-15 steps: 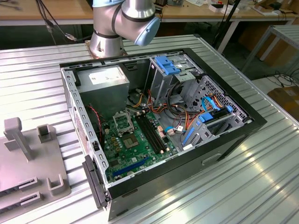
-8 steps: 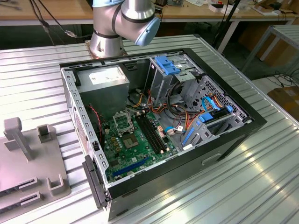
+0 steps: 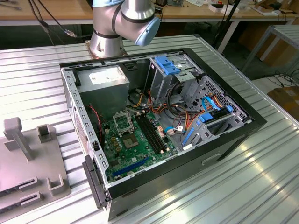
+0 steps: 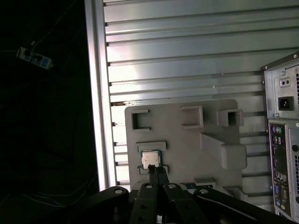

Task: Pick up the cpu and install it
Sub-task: 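Pick up the cpu and move it towards the insertion slot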

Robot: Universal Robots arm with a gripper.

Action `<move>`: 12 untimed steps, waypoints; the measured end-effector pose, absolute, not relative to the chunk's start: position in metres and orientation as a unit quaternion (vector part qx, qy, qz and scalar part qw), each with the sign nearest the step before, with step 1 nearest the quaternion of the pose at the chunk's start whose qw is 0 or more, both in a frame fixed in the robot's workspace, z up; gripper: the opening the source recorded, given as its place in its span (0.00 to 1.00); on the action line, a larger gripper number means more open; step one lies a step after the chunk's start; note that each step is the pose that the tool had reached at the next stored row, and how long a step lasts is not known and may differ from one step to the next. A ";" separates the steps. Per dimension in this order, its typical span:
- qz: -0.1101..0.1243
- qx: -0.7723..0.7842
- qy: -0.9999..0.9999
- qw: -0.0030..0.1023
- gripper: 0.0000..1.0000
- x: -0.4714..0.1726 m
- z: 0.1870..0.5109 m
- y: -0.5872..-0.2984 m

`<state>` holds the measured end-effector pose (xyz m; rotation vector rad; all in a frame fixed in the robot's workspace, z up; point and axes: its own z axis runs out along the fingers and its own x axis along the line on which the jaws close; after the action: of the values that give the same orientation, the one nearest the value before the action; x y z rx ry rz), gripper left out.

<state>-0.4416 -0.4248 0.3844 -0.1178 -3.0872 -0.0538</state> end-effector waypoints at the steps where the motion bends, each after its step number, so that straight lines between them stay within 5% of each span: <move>1: -0.017 -0.038 -0.999 0.026 0.10 -0.442 0.384 -0.425; 6: -0.017 -0.038 -0.999 0.026 0.11 -0.442 0.384 -0.425; 12: -0.017 -0.038 -0.999 0.026 0.53 -0.442 0.384 -0.425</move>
<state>-0.4419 -0.4248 0.3844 -0.1178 -3.0872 -0.0537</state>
